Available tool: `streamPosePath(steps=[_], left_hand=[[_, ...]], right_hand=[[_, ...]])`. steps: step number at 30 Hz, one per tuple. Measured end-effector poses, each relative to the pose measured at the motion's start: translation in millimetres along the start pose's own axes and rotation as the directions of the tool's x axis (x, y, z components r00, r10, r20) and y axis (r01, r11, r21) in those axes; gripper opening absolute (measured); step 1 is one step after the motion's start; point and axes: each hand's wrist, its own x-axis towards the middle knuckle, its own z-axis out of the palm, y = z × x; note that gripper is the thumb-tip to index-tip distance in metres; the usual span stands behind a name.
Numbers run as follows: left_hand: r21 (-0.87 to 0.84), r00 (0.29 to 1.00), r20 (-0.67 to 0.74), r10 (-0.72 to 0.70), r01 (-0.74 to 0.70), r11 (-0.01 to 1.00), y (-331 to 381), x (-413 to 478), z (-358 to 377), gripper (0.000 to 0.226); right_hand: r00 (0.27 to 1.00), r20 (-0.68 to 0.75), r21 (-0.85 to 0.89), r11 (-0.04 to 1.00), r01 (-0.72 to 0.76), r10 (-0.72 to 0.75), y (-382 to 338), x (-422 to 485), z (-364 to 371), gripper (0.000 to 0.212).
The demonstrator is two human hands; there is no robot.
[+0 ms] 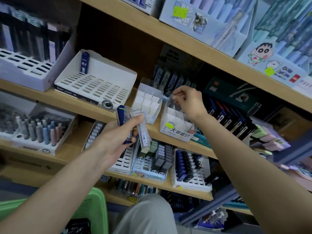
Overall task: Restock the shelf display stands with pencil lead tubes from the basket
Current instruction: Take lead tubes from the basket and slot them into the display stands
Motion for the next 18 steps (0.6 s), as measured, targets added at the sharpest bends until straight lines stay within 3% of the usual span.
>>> streamPosePath(steps=[9,14,18], left_hand=[[0.003,1.0,0.02,0.0,0.0,1.0,-1,-1,8,0.01],[0.002,1.0,0.03,0.003,-0.003,1.0,-1,-5,12,0.011],[0.002,1.0,0.029,0.001,-0.001,1.0,0,-9,13,0.012]], right_hand=[[0.992,-0.125,-0.109,0.993,-0.042,0.028,8,8,6,0.015],[0.995,-0.103,-0.099,0.995,-0.013,0.003,12,1,7,0.02],[0.998,-0.063,-0.079,0.997,-0.024,0.019,11,-1,3,0.012]])
